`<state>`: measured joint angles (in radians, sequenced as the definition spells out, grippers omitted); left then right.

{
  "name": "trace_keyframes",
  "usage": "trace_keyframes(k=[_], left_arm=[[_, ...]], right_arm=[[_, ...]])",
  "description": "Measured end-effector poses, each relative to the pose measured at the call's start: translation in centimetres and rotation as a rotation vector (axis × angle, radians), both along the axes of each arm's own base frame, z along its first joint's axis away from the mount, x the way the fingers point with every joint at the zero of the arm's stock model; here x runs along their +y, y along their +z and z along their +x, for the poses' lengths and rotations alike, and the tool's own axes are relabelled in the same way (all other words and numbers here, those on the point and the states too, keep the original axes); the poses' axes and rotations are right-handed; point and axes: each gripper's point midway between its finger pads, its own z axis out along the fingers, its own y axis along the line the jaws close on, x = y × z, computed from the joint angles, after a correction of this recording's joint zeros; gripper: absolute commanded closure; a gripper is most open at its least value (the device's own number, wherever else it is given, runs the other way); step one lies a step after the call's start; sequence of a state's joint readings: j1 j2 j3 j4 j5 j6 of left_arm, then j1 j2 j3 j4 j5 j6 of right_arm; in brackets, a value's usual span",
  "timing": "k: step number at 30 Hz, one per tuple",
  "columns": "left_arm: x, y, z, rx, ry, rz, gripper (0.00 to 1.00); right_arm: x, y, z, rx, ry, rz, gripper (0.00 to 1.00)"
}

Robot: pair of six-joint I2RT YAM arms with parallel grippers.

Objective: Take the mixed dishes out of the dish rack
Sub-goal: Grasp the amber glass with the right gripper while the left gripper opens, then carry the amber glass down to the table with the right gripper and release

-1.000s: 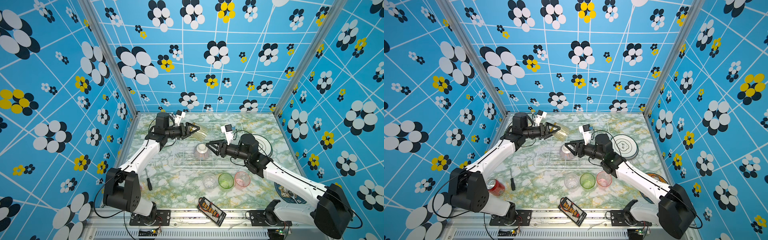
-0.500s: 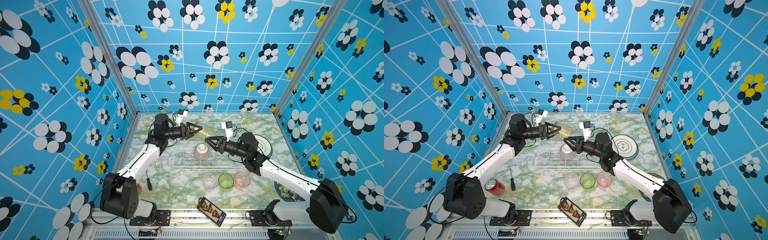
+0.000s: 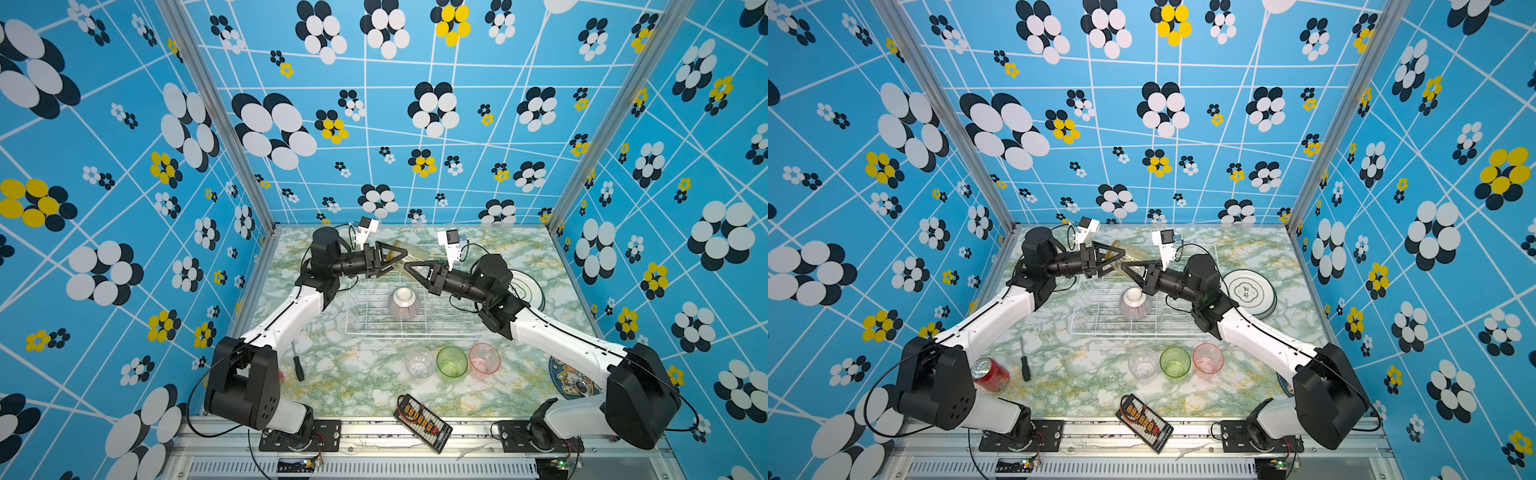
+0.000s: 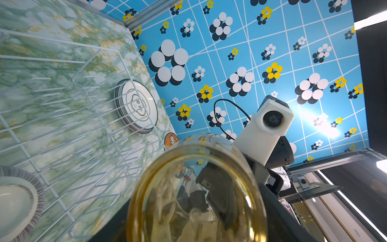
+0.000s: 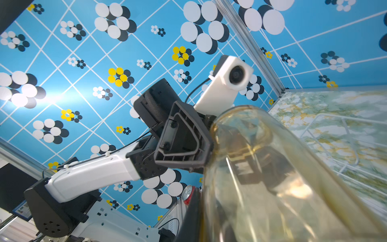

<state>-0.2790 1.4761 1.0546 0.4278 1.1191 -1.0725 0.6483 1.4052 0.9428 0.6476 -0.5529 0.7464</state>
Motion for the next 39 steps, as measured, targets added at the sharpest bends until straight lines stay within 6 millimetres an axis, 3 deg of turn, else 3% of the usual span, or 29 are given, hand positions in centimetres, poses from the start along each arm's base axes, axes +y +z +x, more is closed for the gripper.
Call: trace_keyframes(k=[3,8,14,16,21,25,30,33,35,39], left_arm=[[0.0,0.3,0.0,-0.004,0.0,-0.009,0.42],[0.1,0.2,0.0,-0.002,0.004,-0.004,0.22],[0.8,-0.5,-0.6,-0.02,0.031,0.056,0.17],[1.8,-0.6,-0.7,-0.034,0.068,0.091,0.17],[6.7,0.8,-0.2,-0.119,0.272,0.232,0.16],[10.3,2.4,-1.0,-0.208,0.433,0.37,0.15],[13.8,1.9,-1.8,-0.226,0.564,0.508,0.14],[15.0,0.8,-1.7,-0.19,0.594,0.557,0.14],[15.3,0.3,-1.7,-0.172,0.6,0.572,0.14],[15.4,0.1,-1.7,-0.162,0.601,0.577,0.14]], right_arm=[[0.0,0.3,0.0,-0.006,0.006,0.005,1.0],[0.1,0.2,0.0,-0.005,0.007,0.005,1.0],[0.4,-0.6,-0.4,0.01,0.033,-0.041,1.0],[0.4,-0.6,-0.7,0.009,0.037,-0.064,1.0],[-0.4,-0.7,-1.7,0.011,0.044,-0.174,1.0],[0.4,-0.5,-4.3,-0.024,0.112,-0.344,1.0],[3.3,-0.2,-11.4,-0.151,0.309,-0.573,1.0],[4.7,-2.6,-14.8,-0.19,0.43,-0.722,1.0],[5.3,-5.6,-16.5,-0.193,0.502,-0.85,1.0],[6.1,-11.2,-18.1,-0.198,0.591,-1.08,1.0]])
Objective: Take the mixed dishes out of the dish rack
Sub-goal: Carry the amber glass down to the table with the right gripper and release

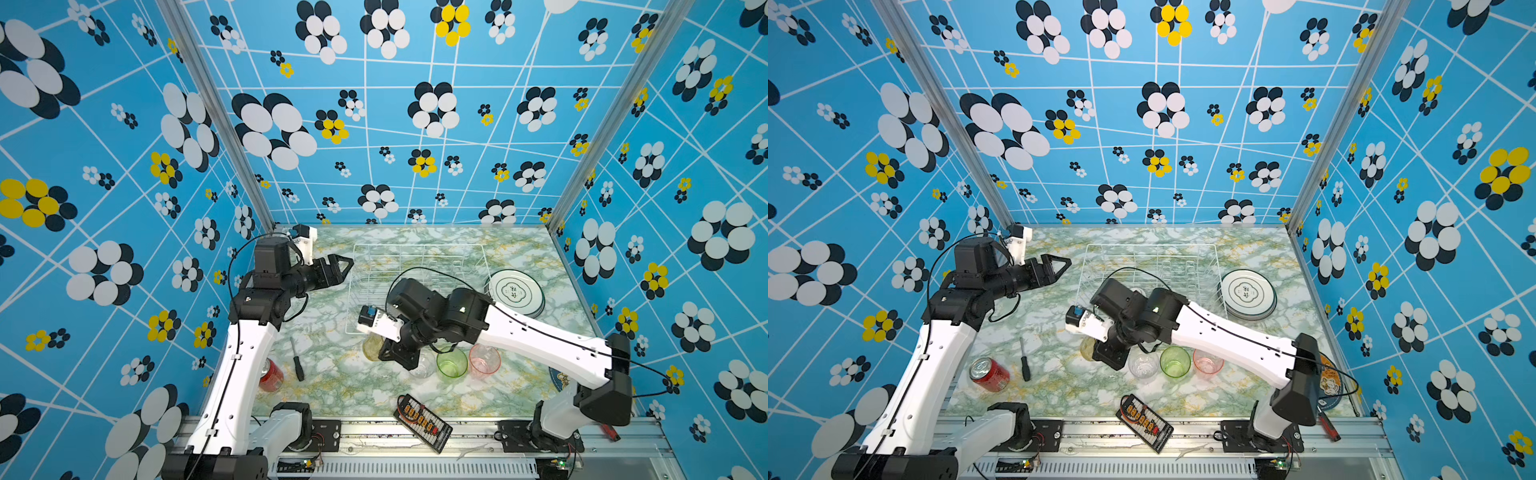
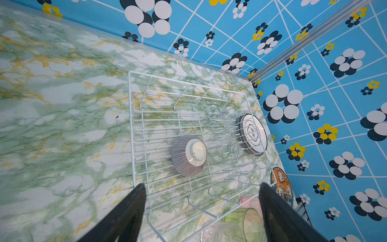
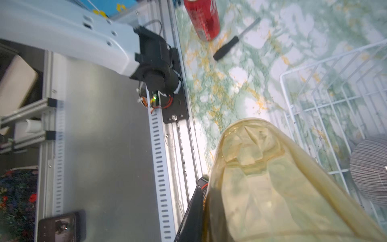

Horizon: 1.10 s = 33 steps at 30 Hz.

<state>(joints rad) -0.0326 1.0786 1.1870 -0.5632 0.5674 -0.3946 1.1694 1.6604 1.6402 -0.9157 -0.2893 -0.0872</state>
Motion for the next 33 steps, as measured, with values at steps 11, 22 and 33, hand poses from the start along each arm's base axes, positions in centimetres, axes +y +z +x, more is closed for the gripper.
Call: trace_keyframes(k=[11,22,33], left_arm=[[0.0,0.0,0.0,0.0,0.0,0.0,0.14],[0.2,-0.4,0.3,0.01,0.004,0.003,0.14],[0.4,-0.6,0.5,0.01,0.003,0.008,0.14]], right_arm=[[0.7,-8.2,-0.5,-0.117,0.134,-0.385,1.0],[-0.1,-12.6,0.3,-0.135,0.187,-0.567,1.0],[-0.2,-14.3,0.6,-0.125,0.204,-0.608,1.0]])
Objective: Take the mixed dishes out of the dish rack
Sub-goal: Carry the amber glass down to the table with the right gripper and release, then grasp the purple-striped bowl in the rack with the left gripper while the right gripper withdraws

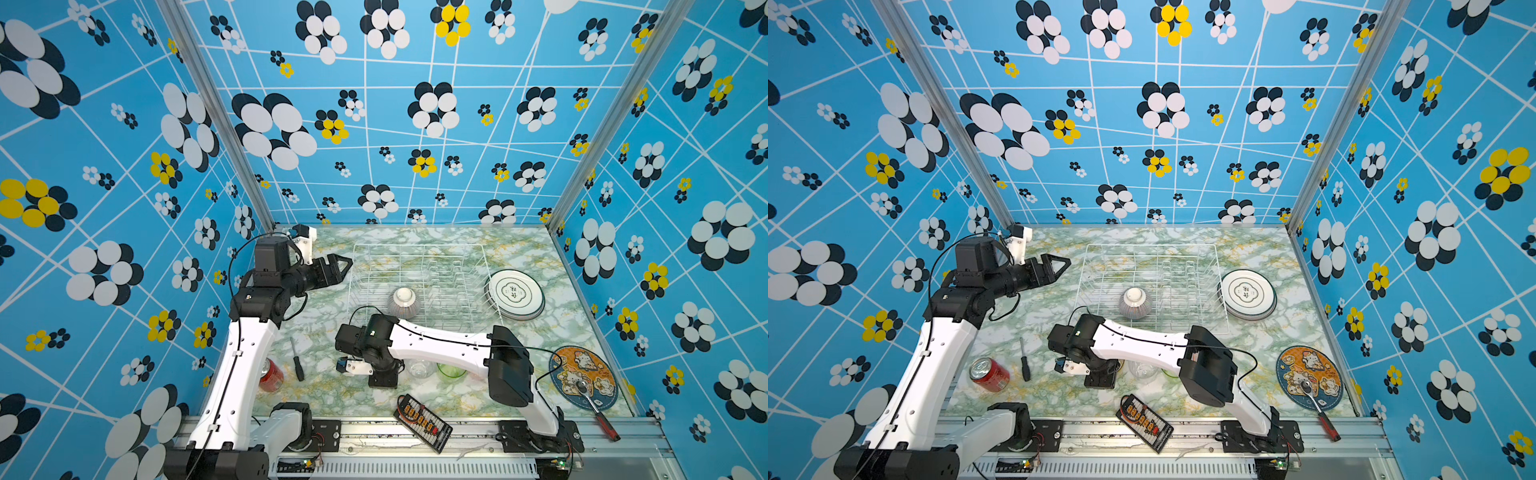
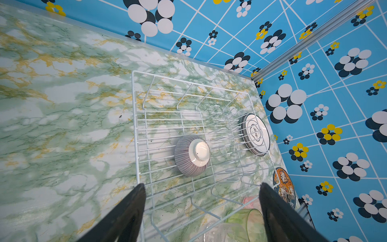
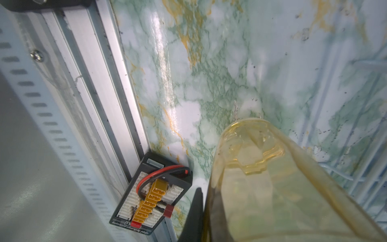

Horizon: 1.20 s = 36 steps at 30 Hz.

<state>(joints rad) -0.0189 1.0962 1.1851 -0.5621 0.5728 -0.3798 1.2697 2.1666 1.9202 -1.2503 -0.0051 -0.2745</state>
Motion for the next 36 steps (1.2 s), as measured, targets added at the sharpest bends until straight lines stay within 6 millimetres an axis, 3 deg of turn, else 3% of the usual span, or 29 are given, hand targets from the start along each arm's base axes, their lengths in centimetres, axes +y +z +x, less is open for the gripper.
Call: trace_keyframes(k=[5,12,18,26,31,36], left_arm=[[0.0,-0.2,0.1,0.006,-0.002,-0.001,0.14],[0.0,-0.2,0.2,0.009,-0.003,-0.003,0.14],[0.1,-0.3,0.2,0.009,0.0,-0.003,0.14],[0.1,-0.4,0.1,0.016,-0.003,0.003,0.15],[0.3,-0.7,0.0,0.022,0.004,0.016,0.2],[0.3,-1.7,-0.1,0.045,0.016,0.072,0.2]], right_arm=[[-0.3,-1.7,0.4,0.014,-0.008,-0.044,1.0],[-0.2,-1.7,0.7,0.006,-0.012,-0.041,0.99],[-0.3,-1.7,0.9,-0.007,-0.013,-0.045,0.76],[-0.6,-1.5,1.5,-0.024,-0.025,-0.039,0.53],[-0.4,1.6,1.5,-0.032,-0.032,0.04,0.5],[-1.1,8.0,2.1,-0.049,-0.081,0.222,0.44]])
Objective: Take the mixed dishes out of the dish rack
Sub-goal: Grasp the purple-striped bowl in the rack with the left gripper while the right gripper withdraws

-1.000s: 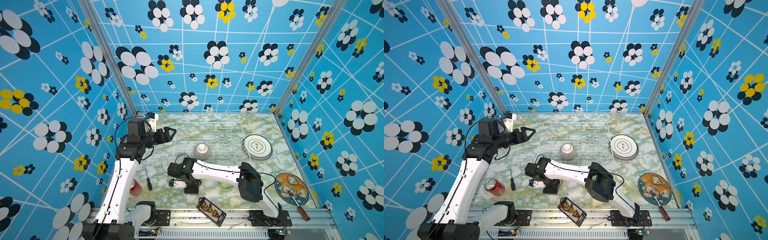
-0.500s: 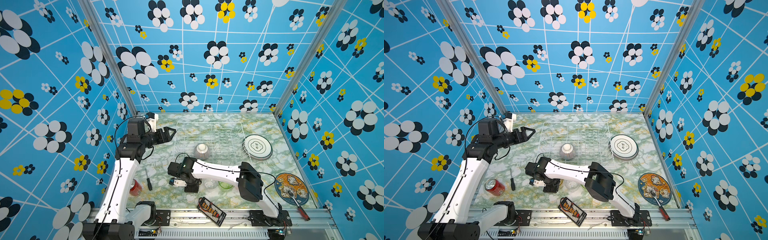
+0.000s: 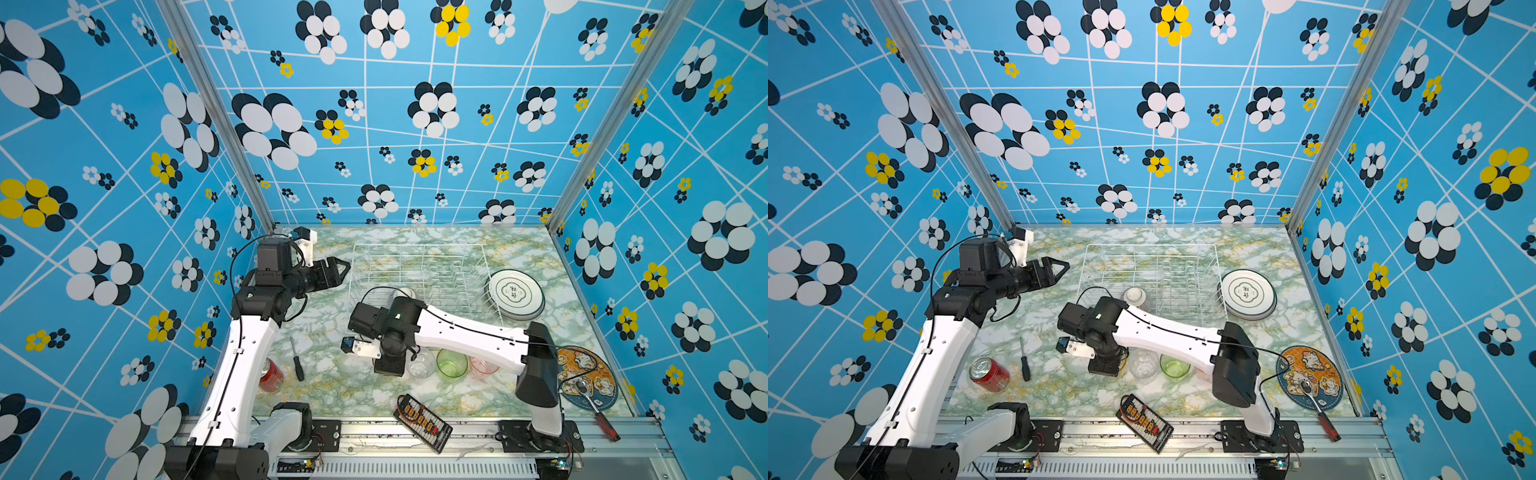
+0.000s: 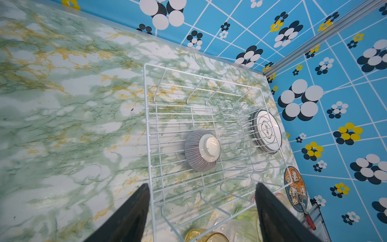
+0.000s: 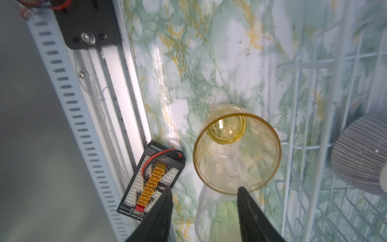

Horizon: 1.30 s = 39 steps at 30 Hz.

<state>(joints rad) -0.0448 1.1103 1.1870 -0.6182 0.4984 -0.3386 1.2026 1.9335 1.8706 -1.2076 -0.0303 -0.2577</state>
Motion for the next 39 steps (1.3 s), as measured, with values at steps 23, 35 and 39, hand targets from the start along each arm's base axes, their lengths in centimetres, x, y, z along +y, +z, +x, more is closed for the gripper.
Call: trace_keyframes(k=[23,35,39], left_arm=[[-16.0,-13.8,5.1,0.225,-0.345,0.581,0.27],[-16.9,-16.6,5.0,0.287,-0.372,0.638,0.23],[-17.2,-17.5,5.1,0.307,-0.379,0.648,0.23]], right_arm=[[-18.9,9.4,13.1,-0.26,-0.925,0.483,0.28],[-19.5,8.6,13.6,-0.241,-0.97,0.532,0.28],[-19.4,8.4,13.8,-0.237,-0.97,0.532,0.27]])
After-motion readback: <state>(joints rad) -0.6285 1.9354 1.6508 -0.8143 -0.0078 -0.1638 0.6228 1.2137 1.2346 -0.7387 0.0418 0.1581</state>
